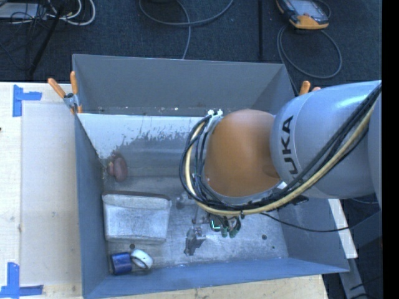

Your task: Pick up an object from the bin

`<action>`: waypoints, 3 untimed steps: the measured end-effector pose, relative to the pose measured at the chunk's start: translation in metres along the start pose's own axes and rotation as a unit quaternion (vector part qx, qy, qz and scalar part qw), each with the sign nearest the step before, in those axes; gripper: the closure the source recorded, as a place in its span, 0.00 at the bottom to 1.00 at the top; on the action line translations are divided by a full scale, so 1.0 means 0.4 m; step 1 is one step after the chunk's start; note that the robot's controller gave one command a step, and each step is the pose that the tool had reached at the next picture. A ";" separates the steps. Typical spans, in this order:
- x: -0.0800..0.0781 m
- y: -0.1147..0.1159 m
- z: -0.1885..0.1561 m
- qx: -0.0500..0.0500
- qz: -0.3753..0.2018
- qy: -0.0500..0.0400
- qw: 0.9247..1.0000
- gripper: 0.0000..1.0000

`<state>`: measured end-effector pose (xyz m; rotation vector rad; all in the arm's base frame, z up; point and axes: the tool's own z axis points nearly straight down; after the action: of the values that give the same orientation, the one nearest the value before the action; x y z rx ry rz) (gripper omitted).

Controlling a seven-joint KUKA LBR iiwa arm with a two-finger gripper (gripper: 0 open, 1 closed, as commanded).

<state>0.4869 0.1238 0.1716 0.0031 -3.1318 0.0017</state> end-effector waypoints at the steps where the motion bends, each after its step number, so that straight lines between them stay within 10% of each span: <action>1: 0.029 0.211 0.108 -0.001 -0.003 -0.001 1.000 0.00; 2: -0.017 0.272 0.169 -0.006 0.024 -0.014 1.000 0.00; 3: 0.004 0.259 0.096 -0.001 0.003 -0.006 1.000 0.00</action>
Offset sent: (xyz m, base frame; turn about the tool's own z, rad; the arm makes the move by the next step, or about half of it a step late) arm -0.0095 0.0793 -0.0401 0.0016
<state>0.4846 0.2274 0.1332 -0.0074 -3.1431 -0.0003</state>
